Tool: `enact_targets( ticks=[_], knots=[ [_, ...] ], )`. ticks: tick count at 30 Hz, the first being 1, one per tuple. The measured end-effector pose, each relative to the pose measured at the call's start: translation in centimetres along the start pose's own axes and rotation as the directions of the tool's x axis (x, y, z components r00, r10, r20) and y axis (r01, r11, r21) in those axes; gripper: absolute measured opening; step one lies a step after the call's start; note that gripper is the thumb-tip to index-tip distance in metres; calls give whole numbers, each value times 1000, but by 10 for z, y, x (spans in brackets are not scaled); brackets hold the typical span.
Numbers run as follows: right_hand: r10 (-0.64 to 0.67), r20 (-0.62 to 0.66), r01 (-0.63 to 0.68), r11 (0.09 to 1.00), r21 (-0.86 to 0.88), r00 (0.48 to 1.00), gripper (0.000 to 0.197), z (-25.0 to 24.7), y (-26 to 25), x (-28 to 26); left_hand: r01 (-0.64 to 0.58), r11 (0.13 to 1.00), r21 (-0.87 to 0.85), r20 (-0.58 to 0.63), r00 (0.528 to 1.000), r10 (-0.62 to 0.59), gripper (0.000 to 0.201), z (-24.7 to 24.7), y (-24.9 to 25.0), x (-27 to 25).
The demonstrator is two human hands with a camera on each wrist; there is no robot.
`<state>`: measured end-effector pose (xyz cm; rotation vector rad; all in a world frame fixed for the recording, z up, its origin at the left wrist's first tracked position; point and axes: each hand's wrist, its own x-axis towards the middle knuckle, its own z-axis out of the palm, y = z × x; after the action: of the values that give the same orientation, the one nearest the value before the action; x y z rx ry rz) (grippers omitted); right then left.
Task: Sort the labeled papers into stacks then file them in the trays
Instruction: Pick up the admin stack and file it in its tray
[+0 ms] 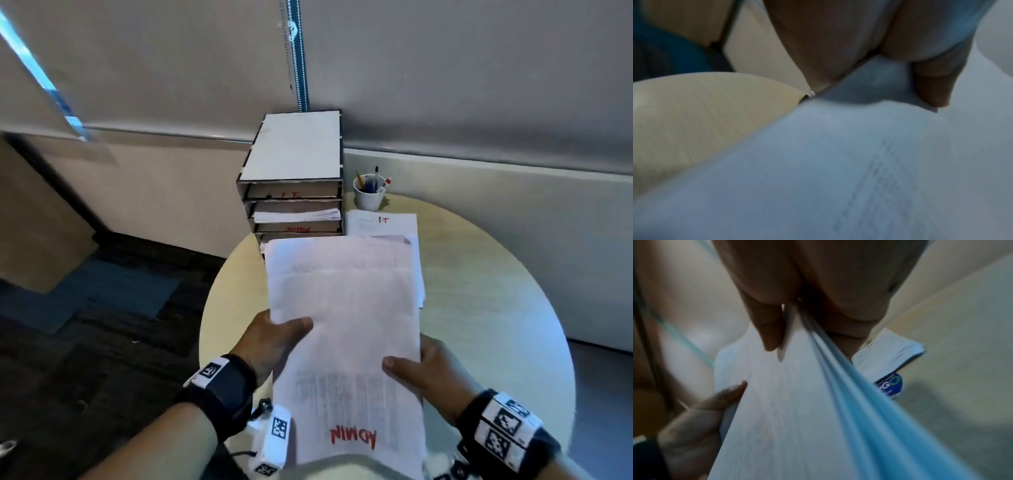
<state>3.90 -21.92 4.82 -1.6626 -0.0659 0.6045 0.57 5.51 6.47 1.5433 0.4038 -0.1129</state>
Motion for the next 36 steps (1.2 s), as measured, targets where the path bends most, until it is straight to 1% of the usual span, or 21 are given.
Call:
enact_targets(
  ticks=[2,4,6,7,10,11,13,16,18,19,21,22,23,25,27,29,32,36],
  knots=[
    [41,121,-51,996,78,992,40,6,-1,8,74,980,-184,-14,997,-78,41,-21,0,18],
    [154,179,-175,978,111,972,48,13,9,18,163,935,-314,-30,983,-182,38,-42,-7,38],
    [238,199,-269,952,144,951,52,26,17,28,245,917,-315,-30,963,-268,32,-63,-16,59],
    [269,198,-299,943,145,943,58,33,20,36,284,912,-295,-14,953,-301,32,-74,-21,68],
    [320,207,-341,937,78,925,93,46,28,63,361,901,-240,22,930,-367,33,-95,-34,93],
    [343,203,-366,926,91,917,95,50,29,71,371,897,-239,18,926,-378,32,-101,-35,103],
    [366,196,-393,912,117,910,93,54,31,87,376,894,-243,7,923,-386,28,-111,-34,125],
    [372,136,-385,919,88,918,100,53,31,107,346,902,-256,8,934,-356,24,-116,-25,153],
    [354,130,-368,923,112,926,91,51,22,113,318,911,-263,5,944,-329,23,-117,-21,165],
    [333,147,-353,925,139,931,82,50,18,117,307,914,-264,10,949,-316,22,-117,-19,170],
    [338,164,-367,906,210,927,60,49,15,125,288,915,-281,26,956,-292,22,-119,-17,177],
    [339,149,-366,898,244,929,50,52,11,128,279,912,-300,36,959,-282,21,-120,-17,180],
    [327,146,-357,886,295,934,46,53,11,132,273,909,-314,53,961,-271,22,-120,-15,180],
    [336,134,-361,863,354,932,42,55,16,140,274,904,-328,93,962,-258,27,-120,-14,179],
    [362,88,-368,854,369,928,37,58,23,149,282,901,-331,141,958,-248,32,-120,-13,173],
    [372,36,-358,860,363,928,36,63,29,159,289,898,-331,170,955,-245,33,-120,-14,168],
    [366,-17,-331,860,388,930,31,78,21,177,321,882,-344,194,944,-268,34,-117,-18,159],
    [326,-78,-264,864,429,942,22,91,-5,214,405,833,-377,246,911,-331,31,-112,-23,155]
  ],
)
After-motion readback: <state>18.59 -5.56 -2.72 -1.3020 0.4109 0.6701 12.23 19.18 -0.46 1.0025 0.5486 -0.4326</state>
